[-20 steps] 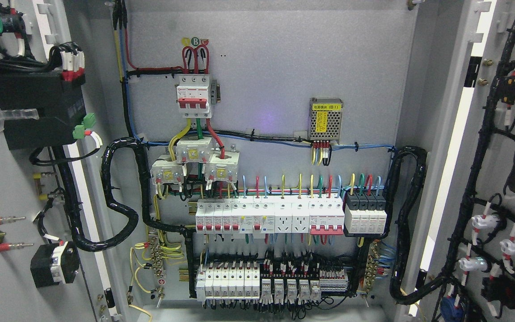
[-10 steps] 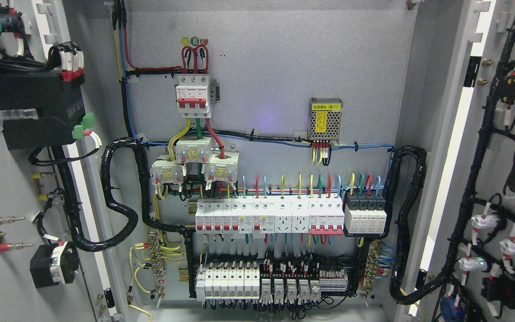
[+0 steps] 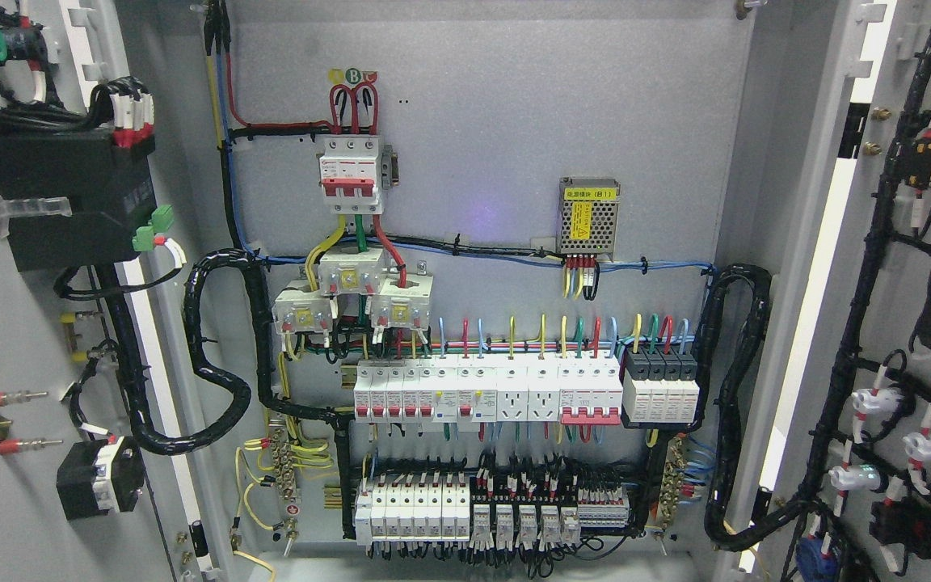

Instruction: Open door with both hands

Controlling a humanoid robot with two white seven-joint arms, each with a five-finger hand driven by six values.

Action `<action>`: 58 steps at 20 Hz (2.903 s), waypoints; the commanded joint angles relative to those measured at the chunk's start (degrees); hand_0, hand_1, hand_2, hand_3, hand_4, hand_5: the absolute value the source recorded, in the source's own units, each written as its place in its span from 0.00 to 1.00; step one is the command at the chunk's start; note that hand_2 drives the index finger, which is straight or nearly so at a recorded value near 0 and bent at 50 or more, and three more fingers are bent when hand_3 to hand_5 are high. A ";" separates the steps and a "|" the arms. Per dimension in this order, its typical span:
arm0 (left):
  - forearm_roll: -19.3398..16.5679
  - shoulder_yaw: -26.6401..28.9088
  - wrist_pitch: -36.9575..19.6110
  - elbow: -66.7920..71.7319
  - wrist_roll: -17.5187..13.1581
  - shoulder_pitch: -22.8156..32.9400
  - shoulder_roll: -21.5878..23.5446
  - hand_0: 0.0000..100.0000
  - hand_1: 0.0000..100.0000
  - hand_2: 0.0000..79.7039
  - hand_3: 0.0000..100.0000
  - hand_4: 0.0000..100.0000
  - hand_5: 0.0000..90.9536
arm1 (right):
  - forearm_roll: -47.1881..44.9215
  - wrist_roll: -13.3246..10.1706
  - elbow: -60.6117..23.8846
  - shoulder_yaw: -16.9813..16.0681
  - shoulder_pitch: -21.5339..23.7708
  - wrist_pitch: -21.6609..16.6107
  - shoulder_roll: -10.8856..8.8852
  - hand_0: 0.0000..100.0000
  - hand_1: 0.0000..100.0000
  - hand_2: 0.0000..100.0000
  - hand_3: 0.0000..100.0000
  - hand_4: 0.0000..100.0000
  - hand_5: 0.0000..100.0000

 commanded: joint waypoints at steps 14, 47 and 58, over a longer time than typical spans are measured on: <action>1.07 -10.01 -31.45 -52.12 0.30 9.58 8.40 0.12 0.39 0.00 0.00 0.00 0.00 | 0.00 -0.28 -11.58 -16.31 3.72 -6.79 -7.93 0.12 0.39 0.00 0.00 0.00 0.00; 5.81 2.91 -69.61 -63.72 0.30 -4.48 -1.00 0.12 0.39 0.00 0.00 0.00 0.00 | -0.88 -0.63 -10.79 -26.42 -0.85 -5.48 -10.83 0.12 0.39 0.00 0.00 0.00 0.00; 11.00 11.87 -71.20 -63.55 0.21 -3.60 -0.04 0.12 0.39 0.00 0.00 0.00 0.00 | -3.51 -0.63 -7.01 -26.59 -2.17 -3.99 -11.54 0.12 0.39 0.00 0.00 0.00 0.00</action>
